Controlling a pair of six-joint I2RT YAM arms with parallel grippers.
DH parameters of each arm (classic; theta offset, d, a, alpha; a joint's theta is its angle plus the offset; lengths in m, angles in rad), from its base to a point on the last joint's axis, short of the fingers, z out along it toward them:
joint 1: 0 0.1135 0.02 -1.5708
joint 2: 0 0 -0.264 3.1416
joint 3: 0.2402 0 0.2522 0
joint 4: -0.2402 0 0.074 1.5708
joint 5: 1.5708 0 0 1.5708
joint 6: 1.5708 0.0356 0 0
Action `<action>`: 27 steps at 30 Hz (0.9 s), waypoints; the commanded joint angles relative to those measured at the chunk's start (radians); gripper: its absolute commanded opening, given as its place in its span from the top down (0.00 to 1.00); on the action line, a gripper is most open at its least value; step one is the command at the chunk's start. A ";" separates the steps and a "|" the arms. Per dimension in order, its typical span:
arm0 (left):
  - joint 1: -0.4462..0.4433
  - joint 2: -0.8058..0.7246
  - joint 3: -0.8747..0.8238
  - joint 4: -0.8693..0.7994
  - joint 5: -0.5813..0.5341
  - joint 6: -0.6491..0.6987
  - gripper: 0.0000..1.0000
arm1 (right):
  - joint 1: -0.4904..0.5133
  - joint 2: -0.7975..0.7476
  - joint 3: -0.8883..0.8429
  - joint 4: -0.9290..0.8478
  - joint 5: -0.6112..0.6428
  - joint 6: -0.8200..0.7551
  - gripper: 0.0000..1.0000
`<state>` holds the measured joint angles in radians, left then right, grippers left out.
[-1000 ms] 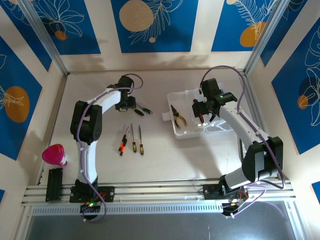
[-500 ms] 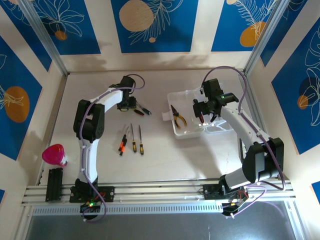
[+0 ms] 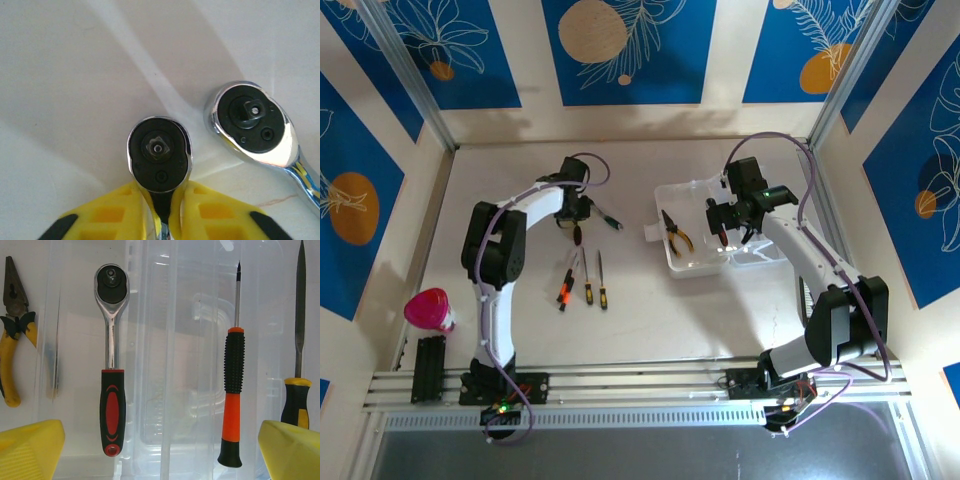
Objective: Pack the tool kit
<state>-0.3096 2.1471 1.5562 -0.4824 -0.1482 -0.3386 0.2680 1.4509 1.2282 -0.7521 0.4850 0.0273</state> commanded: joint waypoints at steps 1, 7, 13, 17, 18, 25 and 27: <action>0.006 0.010 -0.059 -0.107 0.015 0.007 0.86 | -0.004 -0.034 0.001 -0.010 -0.024 -0.003 0.01; 0.006 -0.021 -0.086 -0.104 0.022 0.016 1.00 | -0.003 -0.043 0.006 -0.014 -0.032 0.000 0.01; 0.007 -0.083 -0.112 -0.107 0.042 0.027 1.00 | 0.003 -0.053 0.013 -0.017 -0.054 0.005 0.01; 0.007 -0.162 -0.124 -0.108 0.078 0.029 1.00 | 0.003 -0.059 0.020 -0.024 -0.121 0.011 0.01; 0.007 -0.186 -0.124 -0.109 0.091 0.029 1.00 | 0.004 -0.059 0.025 -0.028 -0.153 0.012 0.01; 0.006 -0.325 -0.095 -0.118 0.230 0.002 1.00 | 0.047 -0.081 0.027 0.045 -0.414 0.086 0.01; 0.004 -0.359 -0.097 -0.105 0.282 -0.017 1.00 | 0.069 -0.081 0.022 0.086 -0.484 0.120 0.01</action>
<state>-0.3084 1.8538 1.4315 -0.5846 0.0280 -0.3351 0.3103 1.4010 1.2285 -0.7277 0.1734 0.0875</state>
